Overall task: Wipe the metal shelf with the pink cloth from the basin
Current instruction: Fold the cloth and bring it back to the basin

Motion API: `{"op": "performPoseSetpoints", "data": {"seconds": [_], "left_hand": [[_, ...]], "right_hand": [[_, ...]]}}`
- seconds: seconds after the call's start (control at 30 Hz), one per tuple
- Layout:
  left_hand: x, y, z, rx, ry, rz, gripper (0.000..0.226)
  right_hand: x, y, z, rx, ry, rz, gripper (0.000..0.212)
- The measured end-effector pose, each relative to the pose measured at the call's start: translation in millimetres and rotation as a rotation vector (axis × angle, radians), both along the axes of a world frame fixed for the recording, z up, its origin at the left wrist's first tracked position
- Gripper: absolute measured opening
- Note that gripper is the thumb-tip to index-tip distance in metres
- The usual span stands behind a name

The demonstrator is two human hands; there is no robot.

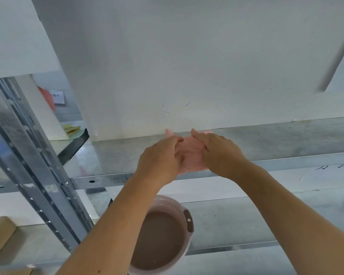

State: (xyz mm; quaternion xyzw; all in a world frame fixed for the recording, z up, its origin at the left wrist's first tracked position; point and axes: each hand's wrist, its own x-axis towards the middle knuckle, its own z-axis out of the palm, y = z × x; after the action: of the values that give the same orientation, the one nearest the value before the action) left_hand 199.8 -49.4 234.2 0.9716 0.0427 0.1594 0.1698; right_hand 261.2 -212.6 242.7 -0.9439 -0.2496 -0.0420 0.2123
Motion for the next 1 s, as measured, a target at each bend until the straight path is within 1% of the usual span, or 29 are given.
{"op": "performPoseSetpoints", "data": {"seconds": [0.07, 0.13, 0.2, 0.23, 0.27, 0.3, 0.37, 0.43, 0.47, 0.53, 0.6, 0.63, 0.67, 0.77, 0.9, 0.97, 1.0], "left_hand": [[-2, 0, 0, 0.026, -0.024, -0.003, 0.049], [-4, 0, 0, 0.038, -0.01, 0.026, 0.048], [-8, -1, 2, 0.011, -0.024, 0.045, 0.045], [-10, -1, 4, -0.032, -0.035, 0.043, 0.044], [-12, -1, 6, -0.105, -0.042, 0.035, 0.043], [-14, 0, 8, -0.209, -0.053, 0.018, 0.041], [-16, 1, 14, -0.495, -0.11, -0.037, 0.038], [-22, 1, 19, -0.79, -0.174, -0.101, 0.034], [-26, 1, 21, -0.898, -0.192, -0.121, 0.031], [-35, 2, 25, -1.051, -0.206, -0.133, 0.027], [-43, 8, 25, -1.123, -0.236, -0.16, 0.028], [-48, 12, 24, -1.114, -0.266, -0.178, 0.032], [-54, 15, 22, -1.058, -0.299, -0.183, 0.037], [-80, 22, 9, -0.767, -0.344, -0.104, 0.053], [-123, 22, -25, -0.491, -0.255, 0.004, 0.065], [-146, 20, -49, -0.39, -0.212, 0.054, 0.067], [-158, 18, -62, -0.38, -0.202, 0.069, 0.068]], "right_hand": [[-4, 2, 0, 0.172, 0.03, 0.034, 0.07], [-10, 3, 3, 0.414, 0.099, 0.055, 0.069], [-15, 4, 9, 0.622, 0.178, 0.08, 0.061], [-18, 5, 14, 0.71, 0.223, 0.112, 0.056], [-19, 6, 19, 0.791, 0.253, 0.147, 0.054], [-21, 7, 25, 0.84, 0.261, 0.168, 0.056], [-24, 7, 35, 0.92, 0.27, 0.18, 0.063], [-27, 7, 44, 1.023, 0.342, 0.194, 0.063], [-31, 7, 48, 1.078, 0.382, 0.221, 0.063], [-34, 7, 52, 1.151, 0.441, 0.264, 0.062], [-39, 4, 49, 1.172, 0.468, 0.284, 0.063], [-41, 2, 44, 1.148, 0.462, 0.275, 0.065], [-45, -1, 38, 1.103, 0.452, 0.263, 0.067], [-67, -8, 14, 0.898, 0.386, 0.252, 0.068], [-102, -13, -24, 0.773, 0.382, 0.33, 0.069], [-119, -15, -51, 0.721, 0.39, 0.365, 0.077], [-125, -16, -66, 0.694, 0.391, 0.375, 0.082]]}}
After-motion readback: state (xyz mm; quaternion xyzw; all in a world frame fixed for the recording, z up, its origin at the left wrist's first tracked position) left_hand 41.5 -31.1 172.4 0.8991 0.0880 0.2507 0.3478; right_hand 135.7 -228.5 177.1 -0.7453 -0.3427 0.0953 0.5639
